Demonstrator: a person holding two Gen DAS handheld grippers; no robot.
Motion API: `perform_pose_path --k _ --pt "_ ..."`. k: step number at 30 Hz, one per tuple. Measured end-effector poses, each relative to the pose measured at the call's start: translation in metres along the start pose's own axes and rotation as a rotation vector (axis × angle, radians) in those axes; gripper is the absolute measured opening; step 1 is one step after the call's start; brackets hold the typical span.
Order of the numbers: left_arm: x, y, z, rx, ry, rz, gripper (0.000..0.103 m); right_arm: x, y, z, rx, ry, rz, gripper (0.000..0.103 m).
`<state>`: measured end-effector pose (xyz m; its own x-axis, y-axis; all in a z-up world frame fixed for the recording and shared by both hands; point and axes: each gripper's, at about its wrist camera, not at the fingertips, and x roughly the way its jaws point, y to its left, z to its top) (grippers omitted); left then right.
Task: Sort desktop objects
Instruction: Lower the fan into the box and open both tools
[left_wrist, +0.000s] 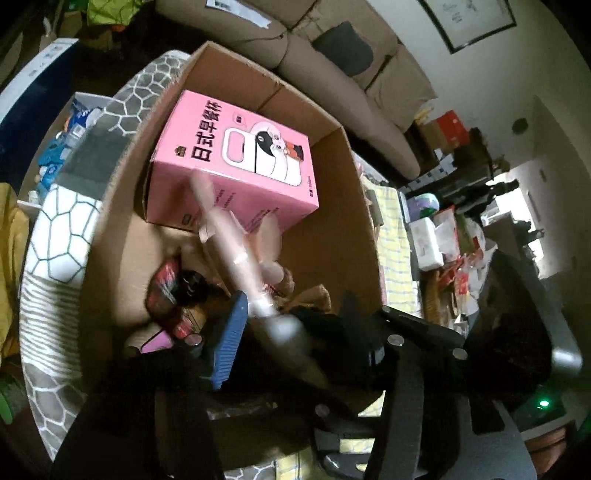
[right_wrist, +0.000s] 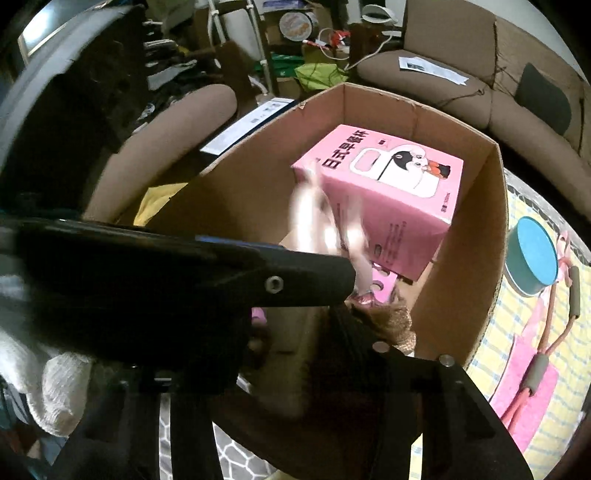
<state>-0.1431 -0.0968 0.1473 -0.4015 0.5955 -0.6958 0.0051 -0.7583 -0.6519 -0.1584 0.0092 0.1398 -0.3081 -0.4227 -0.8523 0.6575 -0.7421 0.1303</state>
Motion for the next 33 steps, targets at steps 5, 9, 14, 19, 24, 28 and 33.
perform_pose_path --k 5,9,14,19,24,28,33 --pt "-0.021 0.006 0.0 -0.056 -0.015 -0.046 0.052 -0.007 0.004 -0.004 0.015 -0.005 0.016 0.057" --pt "-0.035 0.007 -0.005 -0.053 -0.028 -0.039 0.053 -0.019 0.006 -0.005 0.033 -0.018 0.027 0.067" --pt "-0.05 0.006 -0.016 -0.056 -0.033 -0.008 0.06 -0.038 0.005 -0.011 0.047 -0.027 -0.015 0.076" --pt "-0.063 0.002 -0.031 -0.033 -0.041 0.011 0.064 -0.06 0.008 -0.026 0.064 -0.038 -0.063 0.081" --pt "-0.075 -0.007 -0.043 0.002 -0.051 0.042 0.082 -0.071 0.014 -0.032 0.071 -0.047 -0.087 0.085" --pt "-0.082 -0.011 -0.053 0.021 -0.05 0.049 0.091 -0.079 0.021 -0.039 0.073 -0.053 -0.099 0.085" --pt "-0.092 -0.013 -0.066 0.035 -0.058 0.059 0.101 -0.09 0.029 -0.048 0.077 -0.072 -0.117 0.086"
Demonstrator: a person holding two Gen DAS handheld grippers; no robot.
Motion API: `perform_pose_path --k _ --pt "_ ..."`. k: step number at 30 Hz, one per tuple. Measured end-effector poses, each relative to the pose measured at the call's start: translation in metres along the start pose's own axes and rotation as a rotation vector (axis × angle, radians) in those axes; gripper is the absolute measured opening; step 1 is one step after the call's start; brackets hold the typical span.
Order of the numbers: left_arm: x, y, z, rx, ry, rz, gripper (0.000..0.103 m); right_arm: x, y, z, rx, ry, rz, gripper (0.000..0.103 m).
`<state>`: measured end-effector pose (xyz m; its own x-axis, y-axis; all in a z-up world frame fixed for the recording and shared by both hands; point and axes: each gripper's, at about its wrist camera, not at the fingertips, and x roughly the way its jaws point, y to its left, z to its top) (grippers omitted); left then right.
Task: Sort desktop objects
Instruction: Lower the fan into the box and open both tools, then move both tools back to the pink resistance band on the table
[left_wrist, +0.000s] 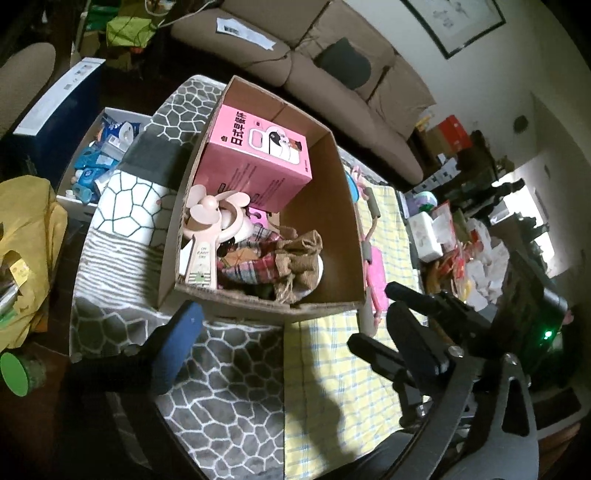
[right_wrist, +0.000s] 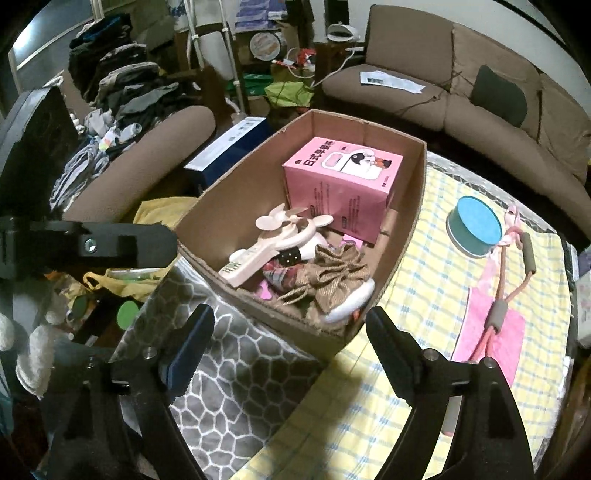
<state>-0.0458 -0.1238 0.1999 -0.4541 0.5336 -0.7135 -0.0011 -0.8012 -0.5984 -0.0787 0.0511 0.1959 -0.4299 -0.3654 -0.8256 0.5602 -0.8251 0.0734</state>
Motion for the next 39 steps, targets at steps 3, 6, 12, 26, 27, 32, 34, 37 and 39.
perform_pose_path --k 3,6,12,26,27,32,34,37,39 --pt "-0.002 -0.002 -0.009 0.016 0.008 0.013 0.103 -0.007 0.002 -0.005 0.003 -0.01 -0.009 0.086" --pt "-0.004 -0.006 -0.017 0.033 0.012 0.022 0.103 -0.013 0.005 -0.011 0.007 -0.015 -0.017 0.087" --pt "-0.006 -0.014 -0.032 0.076 0.011 0.066 0.103 -0.022 0.005 -0.023 0.031 -0.033 0.007 0.103" --pt "0.011 -0.058 -0.069 0.242 -0.02 0.124 0.103 -0.051 -0.049 -0.084 0.144 -0.078 -0.025 0.103" --pt "0.014 -0.062 -0.072 0.253 -0.021 0.126 0.103 -0.053 -0.056 -0.09 0.158 -0.08 -0.032 0.103" --pt "0.039 -0.089 -0.089 0.327 -0.02 0.106 0.103 -0.063 -0.105 -0.125 0.259 -0.098 -0.058 0.103" --pt "0.051 -0.1 -0.096 0.357 -0.01 0.097 0.103 -0.067 -0.121 -0.135 0.291 -0.106 -0.065 0.103" --pt "0.073 -0.116 -0.107 0.394 0.025 0.072 0.103 -0.072 -0.149 -0.153 0.344 -0.116 -0.078 0.103" --pt "0.086 -0.127 -0.116 0.427 0.043 0.066 0.103 -0.074 -0.163 -0.161 0.371 -0.123 -0.085 0.103"
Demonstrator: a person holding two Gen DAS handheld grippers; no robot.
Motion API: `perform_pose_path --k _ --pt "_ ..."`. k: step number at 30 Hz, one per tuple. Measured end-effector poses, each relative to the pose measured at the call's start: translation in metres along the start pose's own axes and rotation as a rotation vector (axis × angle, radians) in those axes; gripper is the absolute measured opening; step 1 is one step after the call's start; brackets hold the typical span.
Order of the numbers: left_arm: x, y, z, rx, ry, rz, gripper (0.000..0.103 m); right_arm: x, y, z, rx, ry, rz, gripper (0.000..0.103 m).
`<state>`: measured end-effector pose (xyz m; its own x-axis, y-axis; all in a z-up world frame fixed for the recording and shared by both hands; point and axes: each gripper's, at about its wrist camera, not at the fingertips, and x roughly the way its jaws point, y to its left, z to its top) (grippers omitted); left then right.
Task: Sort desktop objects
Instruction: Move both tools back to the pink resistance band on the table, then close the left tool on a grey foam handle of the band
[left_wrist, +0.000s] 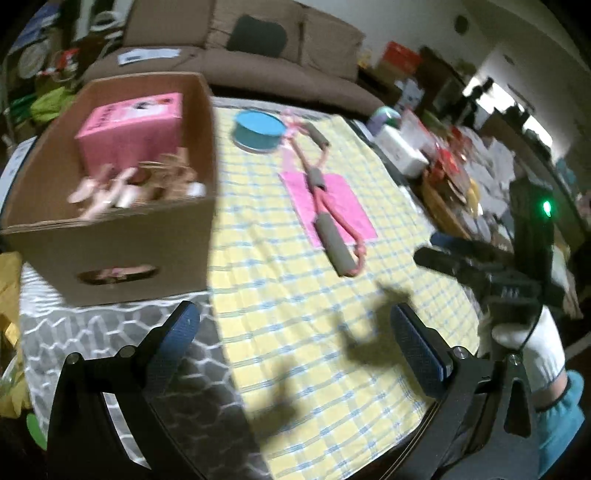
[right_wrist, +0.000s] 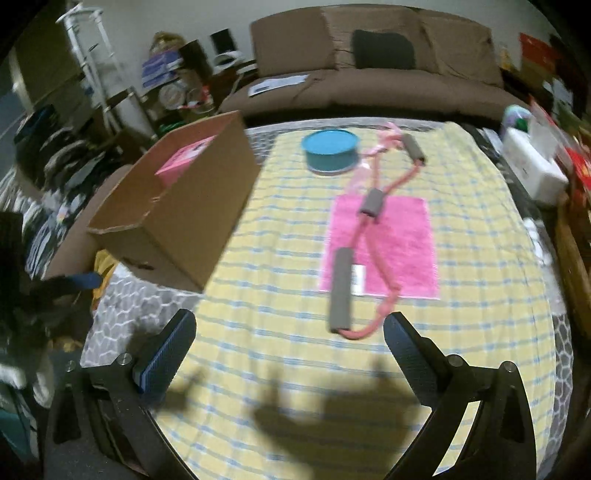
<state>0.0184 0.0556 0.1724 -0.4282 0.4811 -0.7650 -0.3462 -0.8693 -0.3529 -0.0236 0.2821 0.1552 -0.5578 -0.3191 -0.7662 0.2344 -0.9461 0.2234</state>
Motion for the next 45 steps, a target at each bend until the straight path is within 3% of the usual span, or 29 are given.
perform_pose_path --k 6,12,16,25,28,32,34,36,37,45 --pt "0.042 -0.035 -0.004 0.065 0.055 -0.03 0.102 0.001 -0.049 -0.007 0.08 -0.012 -0.025 0.102" --pt "0.092 -0.042 0.003 -0.018 0.107 -0.045 0.094 0.009 -0.079 -0.009 0.143 -0.014 -0.033 0.089" --pt "0.127 -0.049 0.013 -0.036 0.13 -0.019 0.082 0.018 -0.091 -0.008 0.184 -0.014 0.007 0.084" --pt "0.2 -0.061 0.037 -0.039 0.183 0.031 0.08 0.045 -0.11 -0.015 0.213 0.0 -0.003 0.084" --pt "0.22 -0.06 0.037 -0.036 0.211 0.065 0.072 0.048 -0.117 -0.02 0.221 -0.001 0.004 0.084" --pt "0.226 -0.07 0.037 0.028 0.192 0.132 0.061 0.049 -0.126 -0.023 0.231 0.002 0.007 0.084" --pt "0.225 -0.071 0.036 0.05 0.188 0.144 0.042 0.051 -0.128 -0.023 0.231 0.01 0.006 0.084" --pt "0.221 -0.069 0.035 0.049 0.186 0.124 0.036 0.053 -0.128 -0.023 0.231 0.015 0.009 0.084" --pt "0.217 -0.068 0.034 0.044 0.185 0.112 0.026 0.053 -0.128 -0.023 0.232 0.015 0.011 0.084" --pt "0.167 -0.061 0.015 0.034 0.19 0.0 0.025 0.049 -0.115 -0.022 0.24 0.021 0.056 0.084"
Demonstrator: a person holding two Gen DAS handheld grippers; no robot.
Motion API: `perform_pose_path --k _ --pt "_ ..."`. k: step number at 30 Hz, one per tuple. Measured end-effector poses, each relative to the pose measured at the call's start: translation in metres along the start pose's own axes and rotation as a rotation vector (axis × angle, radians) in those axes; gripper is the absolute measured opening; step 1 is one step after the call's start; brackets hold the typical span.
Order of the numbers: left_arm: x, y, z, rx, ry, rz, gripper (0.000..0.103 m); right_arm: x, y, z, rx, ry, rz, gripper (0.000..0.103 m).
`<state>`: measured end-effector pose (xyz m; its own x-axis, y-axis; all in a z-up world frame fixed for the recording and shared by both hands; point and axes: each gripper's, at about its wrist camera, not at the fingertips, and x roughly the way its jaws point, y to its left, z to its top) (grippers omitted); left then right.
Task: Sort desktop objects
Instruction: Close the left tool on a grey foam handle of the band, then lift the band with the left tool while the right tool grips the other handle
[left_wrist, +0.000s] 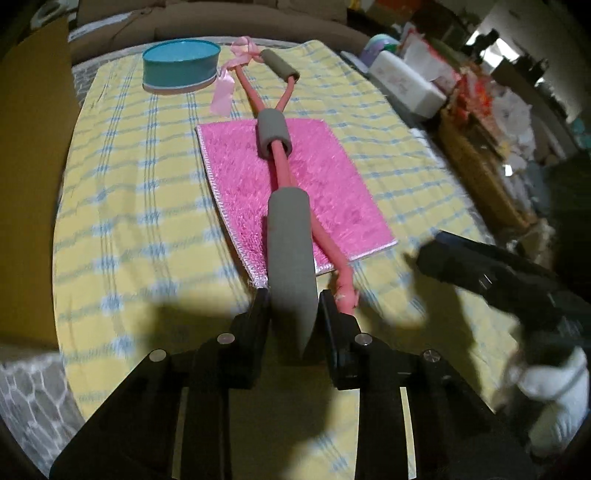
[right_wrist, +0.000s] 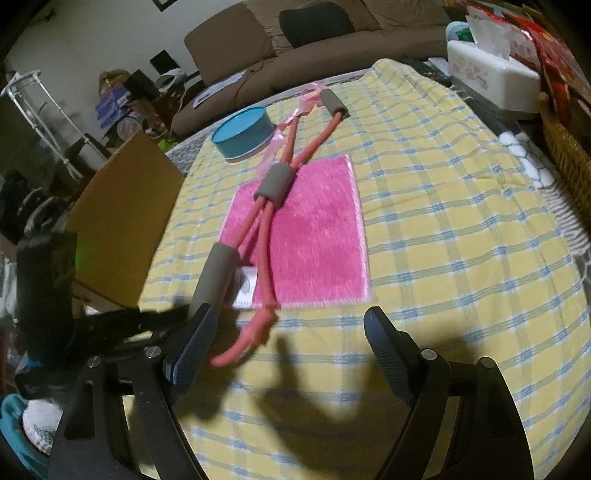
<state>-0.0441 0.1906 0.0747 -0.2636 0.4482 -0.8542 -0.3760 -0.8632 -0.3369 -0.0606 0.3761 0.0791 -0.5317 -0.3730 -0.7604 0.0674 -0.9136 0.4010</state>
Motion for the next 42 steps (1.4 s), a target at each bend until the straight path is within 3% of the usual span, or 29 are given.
perform_pose_path --k 7,11,18,22,25,28,36,42 --pt "-0.047 -0.002 -0.051 0.013 0.047 -0.118 0.025 0.005 0.028 -0.007 0.007 0.045 0.061 0.084" --pt "-0.083 0.011 -0.07 -0.025 0.028 -0.189 0.025 0.009 0.045 -0.013 0.004 0.063 0.082 0.084" --pt "-0.156 0.025 -0.067 -0.092 -0.072 -0.324 0.025 0.003 0.057 -0.021 0.053 0.064 0.125 0.084" --pt "-0.18 0.032 -0.057 -0.109 -0.114 -0.364 0.025 0.001 0.053 -0.017 0.119 0.052 0.167 0.085" --pt "-0.19 0.038 -0.053 -0.128 -0.127 -0.388 0.025 0.011 0.047 -0.015 0.211 0.074 0.269 0.088" --pt "-0.195 0.042 -0.057 -0.139 -0.134 -0.398 0.025 0.028 0.038 -0.02 0.361 0.093 0.427 0.088" --pt "-0.189 0.052 -0.075 -0.173 -0.106 -0.428 0.025 0.062 0.038 -0.028 0.629 0.068 0.724 0.088" --pt "-0.194 0.061 -0.085 -0.167 -0.119 -0.41 0.025 0.042 0.055 0.0 0.555 0.01 0.706 0.083"
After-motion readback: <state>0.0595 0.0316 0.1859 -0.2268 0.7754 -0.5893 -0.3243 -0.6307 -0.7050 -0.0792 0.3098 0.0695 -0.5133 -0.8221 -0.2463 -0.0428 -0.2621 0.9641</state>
